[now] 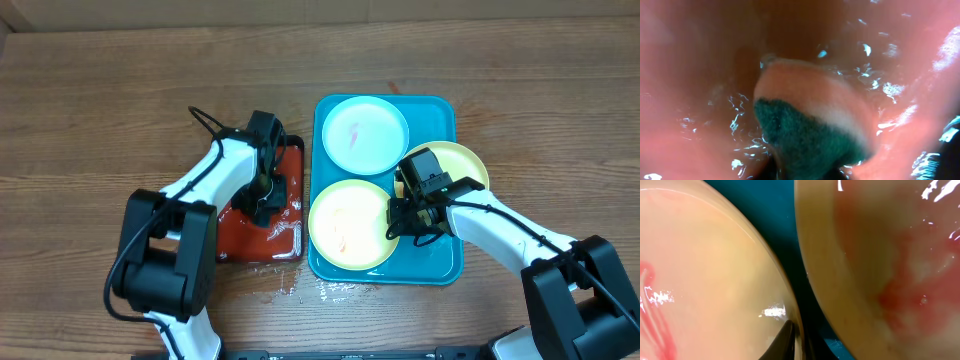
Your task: Clean dirty plates on tray and stack at the side
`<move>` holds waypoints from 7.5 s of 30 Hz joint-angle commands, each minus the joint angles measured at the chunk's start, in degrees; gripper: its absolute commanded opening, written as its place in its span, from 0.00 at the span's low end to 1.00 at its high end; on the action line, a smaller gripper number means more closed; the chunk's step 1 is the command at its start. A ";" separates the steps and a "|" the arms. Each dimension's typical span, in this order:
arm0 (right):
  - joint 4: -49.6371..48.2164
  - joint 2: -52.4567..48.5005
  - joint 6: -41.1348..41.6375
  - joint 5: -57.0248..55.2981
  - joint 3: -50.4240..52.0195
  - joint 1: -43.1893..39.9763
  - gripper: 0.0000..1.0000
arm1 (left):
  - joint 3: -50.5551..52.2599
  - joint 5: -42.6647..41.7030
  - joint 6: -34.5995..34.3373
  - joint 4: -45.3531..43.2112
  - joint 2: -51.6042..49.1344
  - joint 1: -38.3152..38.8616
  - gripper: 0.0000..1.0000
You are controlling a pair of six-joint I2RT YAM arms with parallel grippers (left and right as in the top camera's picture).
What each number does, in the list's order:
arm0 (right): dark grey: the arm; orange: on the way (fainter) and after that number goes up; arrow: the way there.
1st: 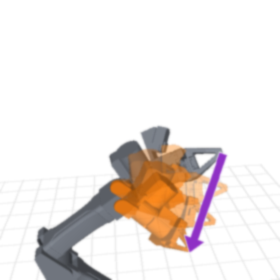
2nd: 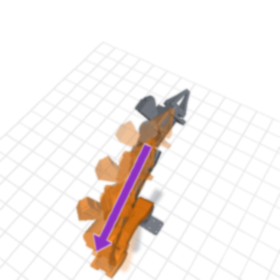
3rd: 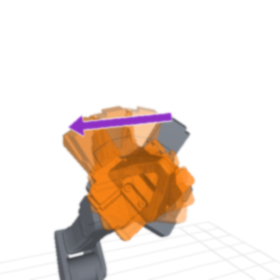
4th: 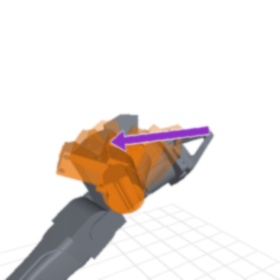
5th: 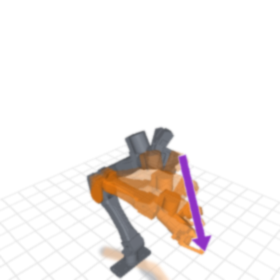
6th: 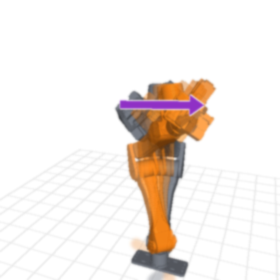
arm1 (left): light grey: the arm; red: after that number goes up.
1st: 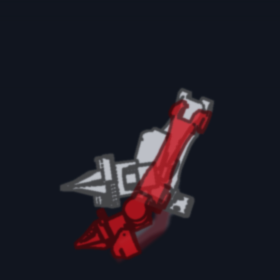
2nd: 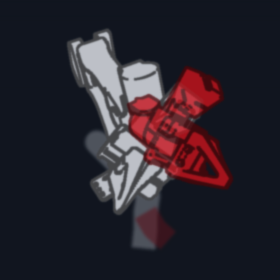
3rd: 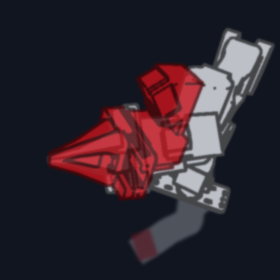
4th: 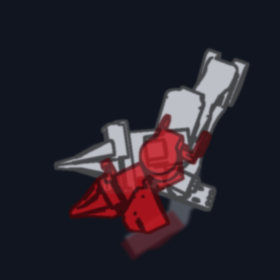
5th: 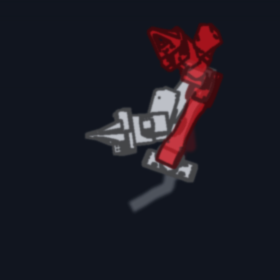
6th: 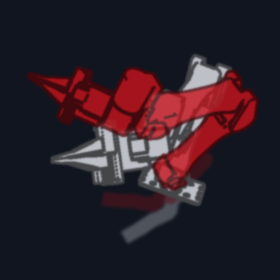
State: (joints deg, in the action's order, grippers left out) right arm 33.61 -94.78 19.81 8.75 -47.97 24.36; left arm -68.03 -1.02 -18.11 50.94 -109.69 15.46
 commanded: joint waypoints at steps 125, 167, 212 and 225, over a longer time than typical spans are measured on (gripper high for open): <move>1.62 -2.84 -0.11 -1.18 1.09 0.33 0.04 | -18.38 -16.13 -16.74 10.95 -19.41 16.68 0.04; 2.71 -2.84 1.42 -1.18 1.09 0.33 0.04 | -10.91 -17.88 -19.56 10.71 -14.10 19.26 0.04; 18.62 0.28 0.48 -2.89 -13.60 0.42 0.04 | -5.14 0.79 -9.64 10.80 9.31 -4.33 0.43; 22.10 0.92 -1.25 -14.82 -32.87 6.29 0.04 | -29.55 -9.20 -3.45 24.90 14.43 -10.45 0.59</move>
State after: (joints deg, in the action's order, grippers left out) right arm 57.52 -95.31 19.27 -2.90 -79.15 26.83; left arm -92.58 -6.02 -23.92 74.89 -98.63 6.68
